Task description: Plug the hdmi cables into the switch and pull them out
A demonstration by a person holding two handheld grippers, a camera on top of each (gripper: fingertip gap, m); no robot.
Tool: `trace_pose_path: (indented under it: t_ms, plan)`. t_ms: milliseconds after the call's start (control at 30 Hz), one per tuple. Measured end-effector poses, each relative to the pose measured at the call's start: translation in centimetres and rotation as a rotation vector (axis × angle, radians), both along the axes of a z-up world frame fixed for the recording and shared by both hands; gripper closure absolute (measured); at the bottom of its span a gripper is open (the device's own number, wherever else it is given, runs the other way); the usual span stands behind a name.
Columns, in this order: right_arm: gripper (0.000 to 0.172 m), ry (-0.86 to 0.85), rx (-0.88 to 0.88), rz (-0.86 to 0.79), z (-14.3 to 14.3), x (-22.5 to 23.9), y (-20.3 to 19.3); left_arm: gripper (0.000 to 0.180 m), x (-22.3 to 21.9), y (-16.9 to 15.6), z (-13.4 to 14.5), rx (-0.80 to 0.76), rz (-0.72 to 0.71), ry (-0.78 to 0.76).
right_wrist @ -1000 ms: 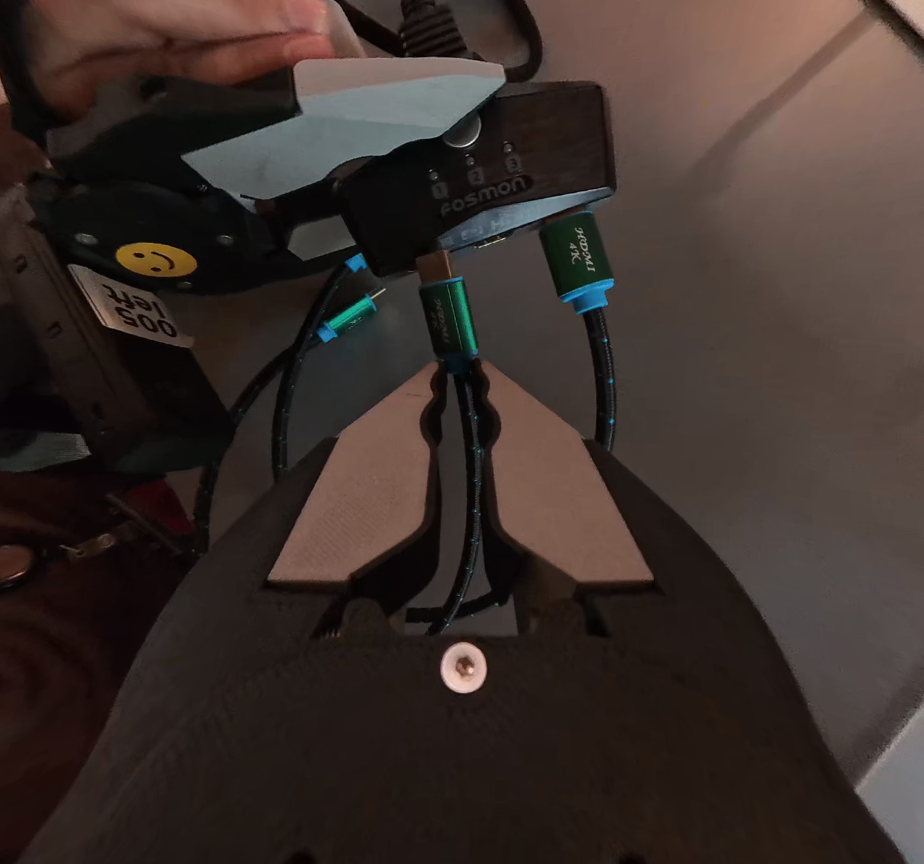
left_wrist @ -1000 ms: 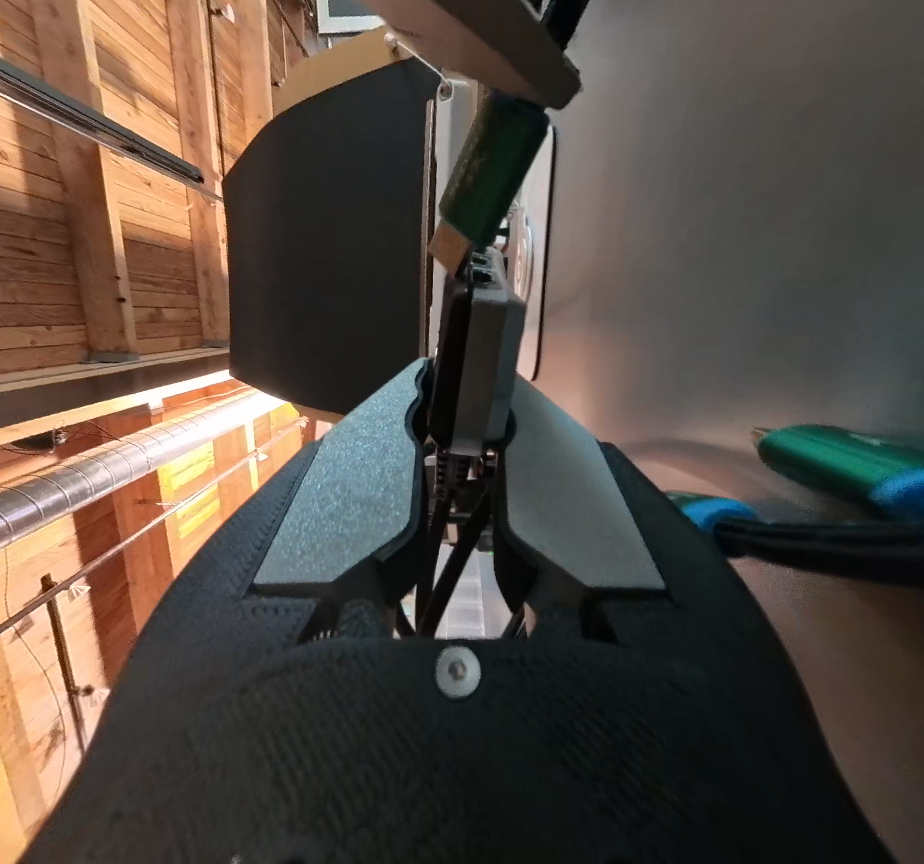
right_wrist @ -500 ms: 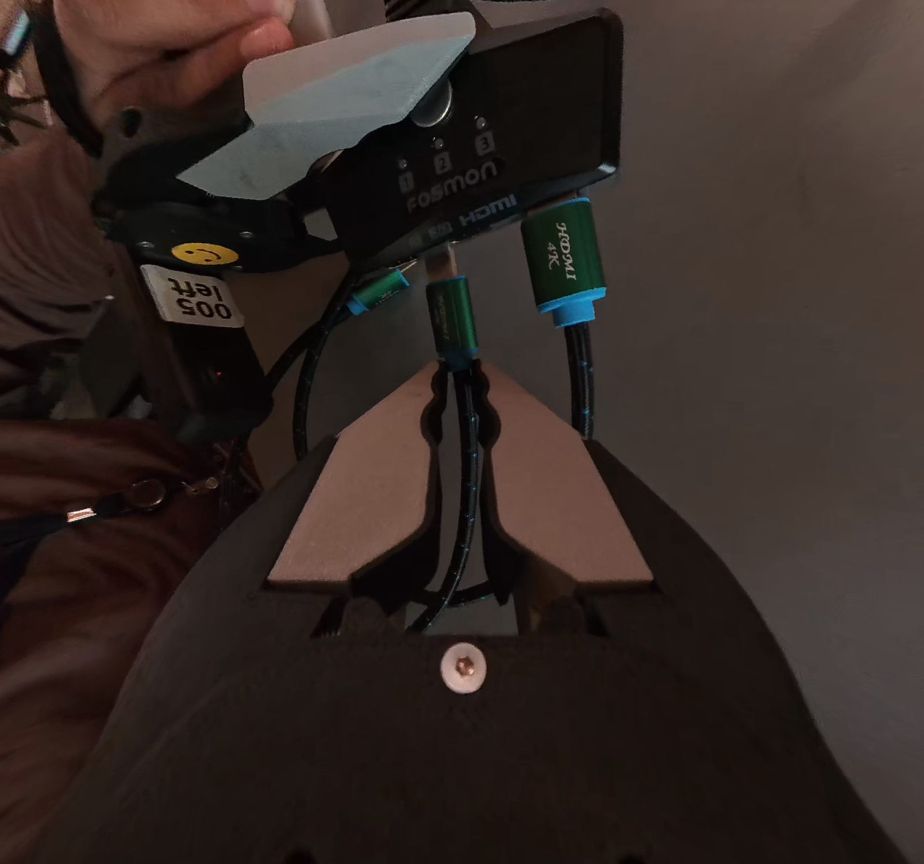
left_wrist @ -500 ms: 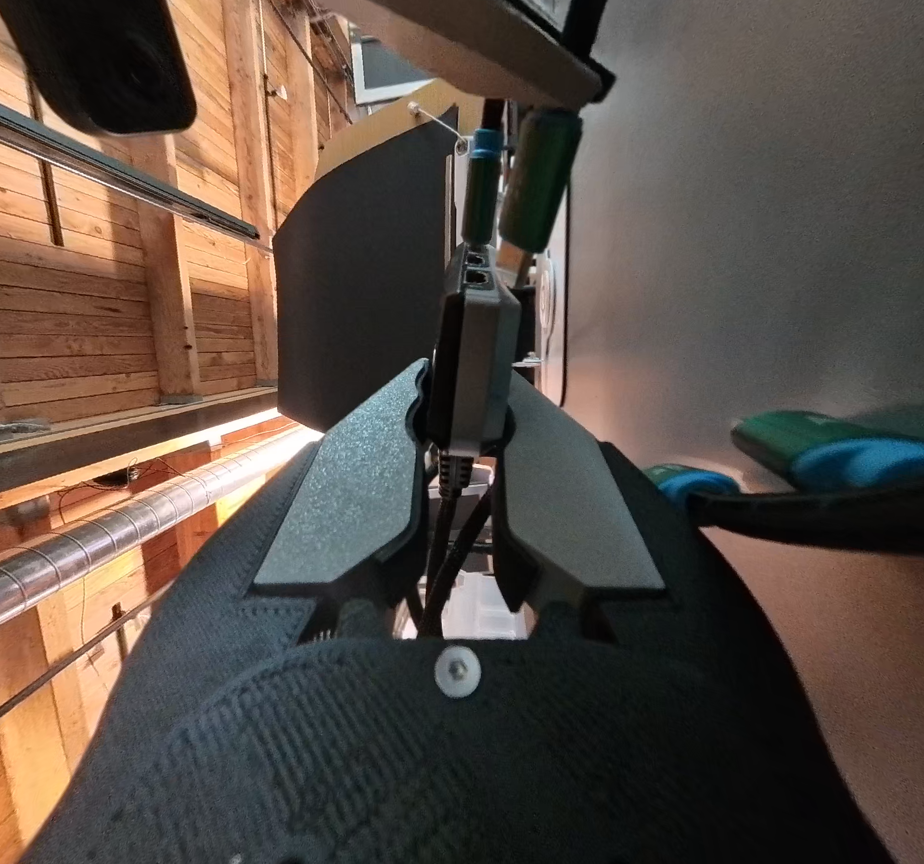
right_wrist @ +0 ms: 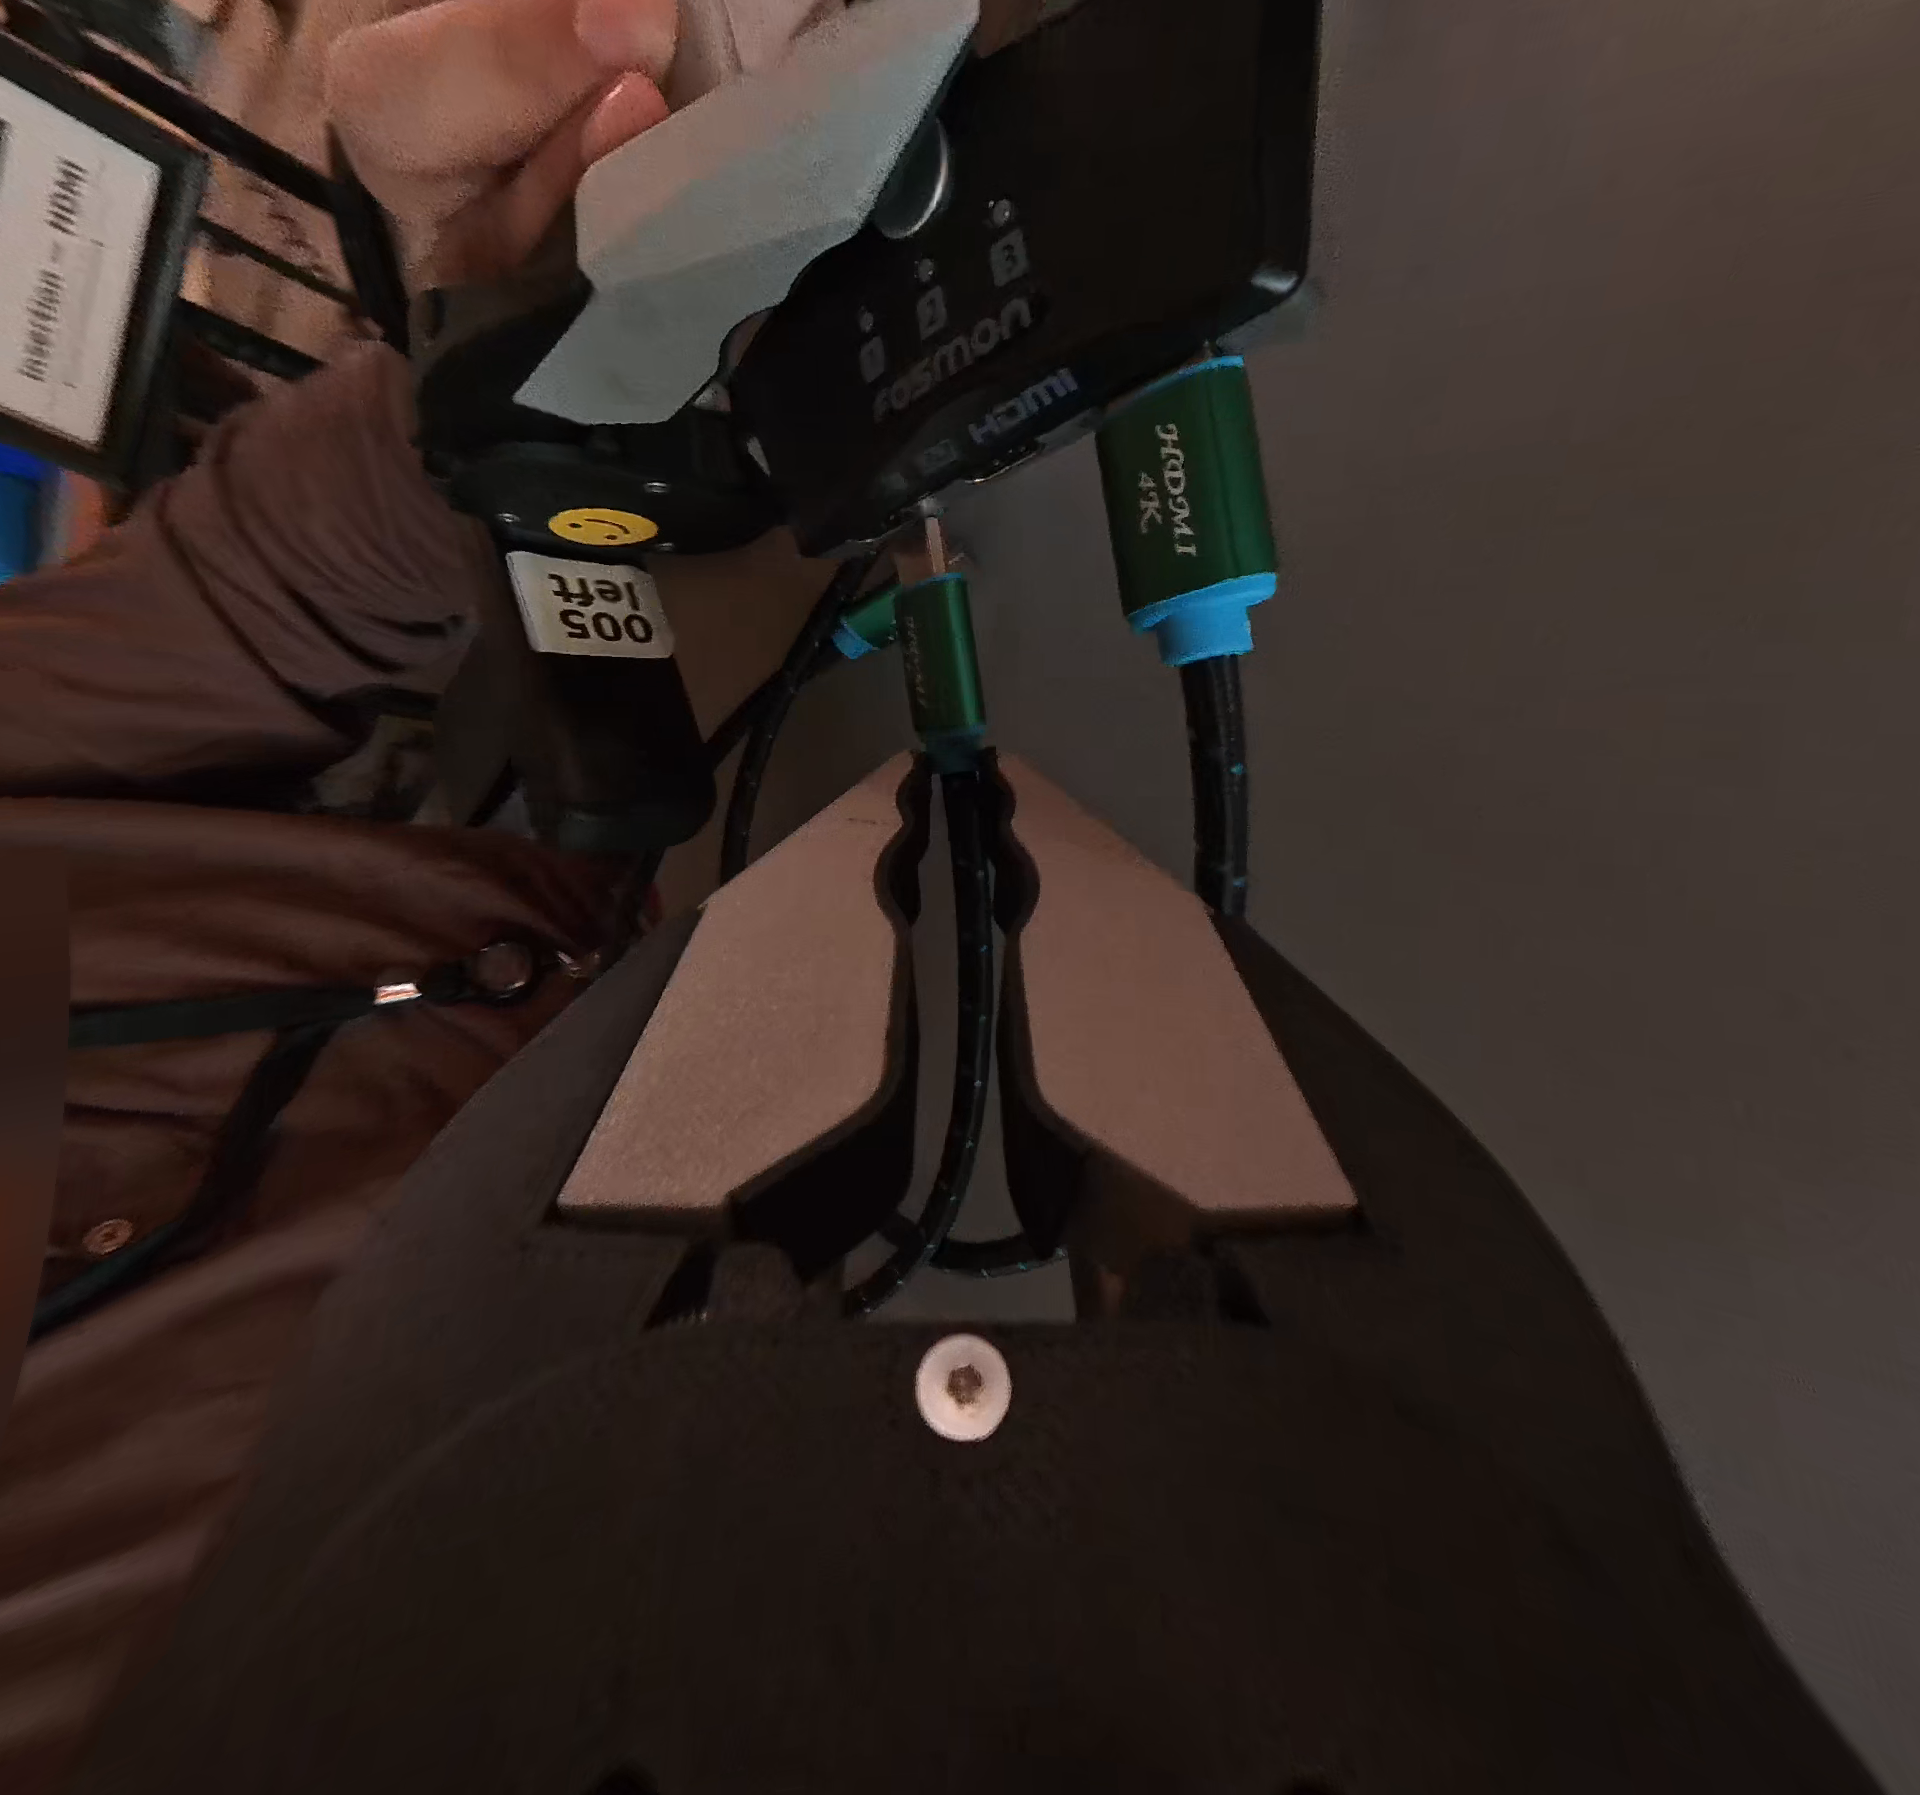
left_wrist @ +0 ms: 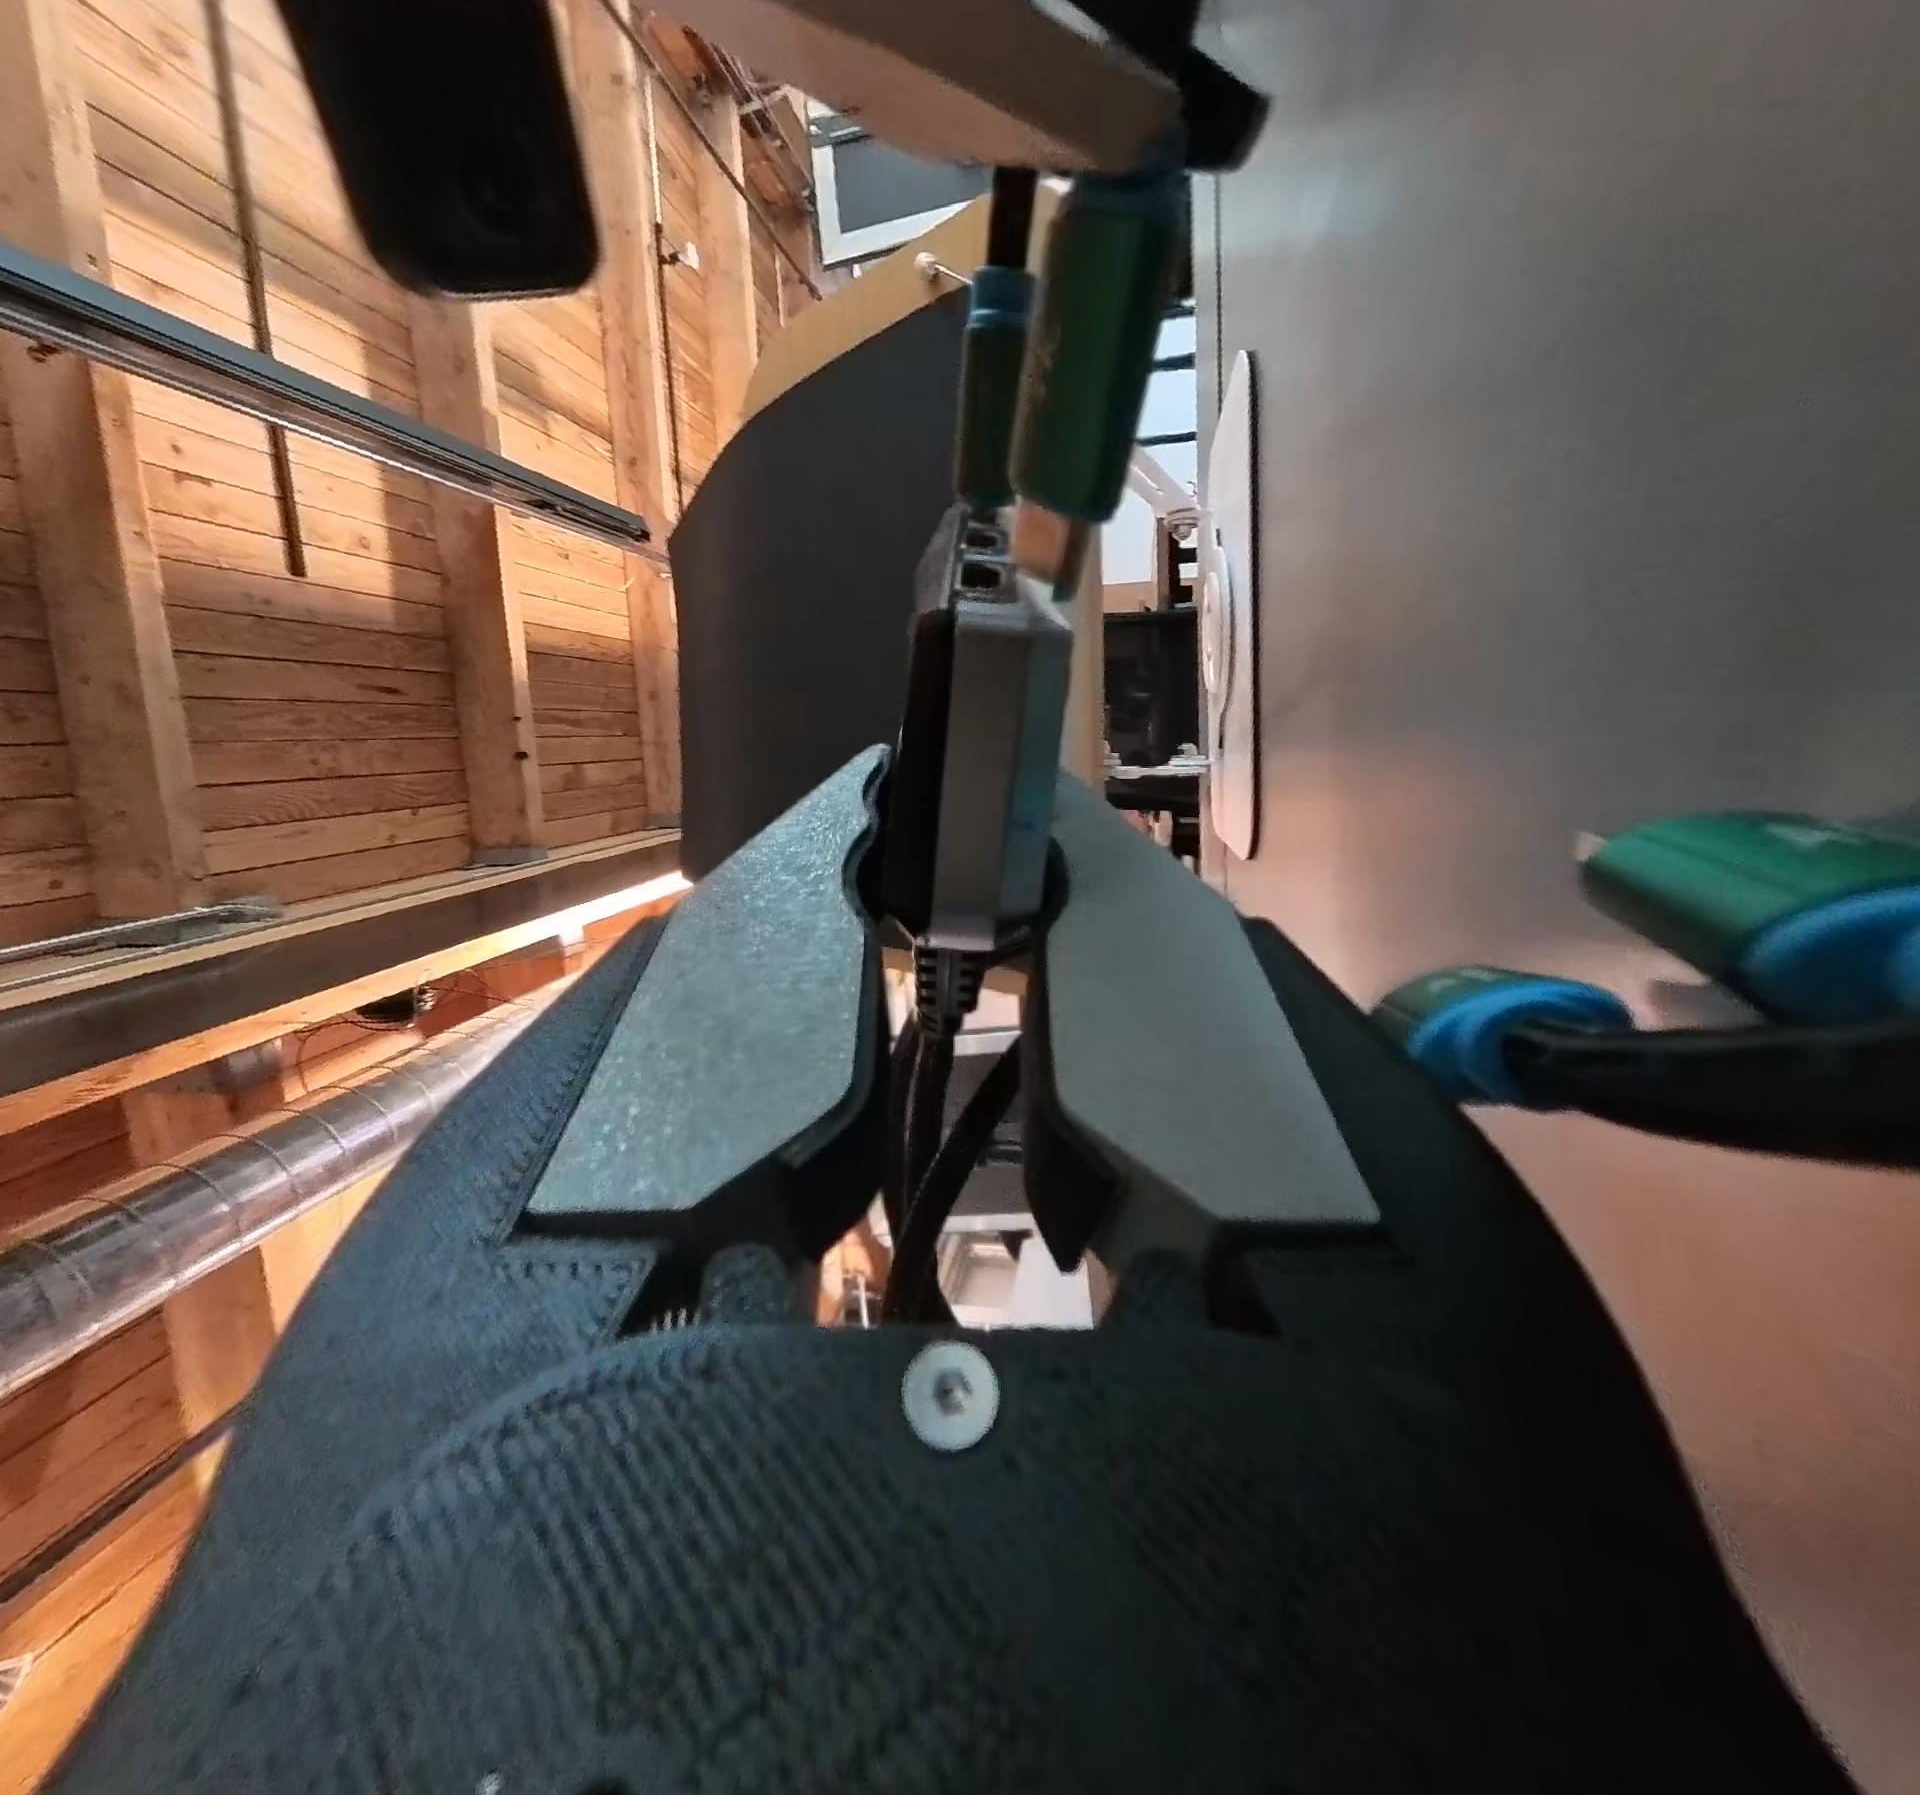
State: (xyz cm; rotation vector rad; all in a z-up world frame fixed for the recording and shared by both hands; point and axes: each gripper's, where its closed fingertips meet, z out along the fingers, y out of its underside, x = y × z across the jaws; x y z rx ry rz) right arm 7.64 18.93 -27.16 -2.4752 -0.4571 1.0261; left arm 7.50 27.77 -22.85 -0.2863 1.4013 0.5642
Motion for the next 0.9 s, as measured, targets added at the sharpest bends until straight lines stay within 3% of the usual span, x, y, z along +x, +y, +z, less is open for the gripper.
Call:
trace_pose_path:
  t_ms: [200,900]
  plan:
    - [0.166,0.177,-0.024,0.03,0.45,-0.58,-0.58,0.159,-0.01,-0.14,-0.16,0.015,-0.008,0.01]
    - [0.167,0.314,-0.065,-0.037,0.18,-0.2,-0.41,0.159,-0.08,-0.53,-0.35,0.062,0.006,0.023]
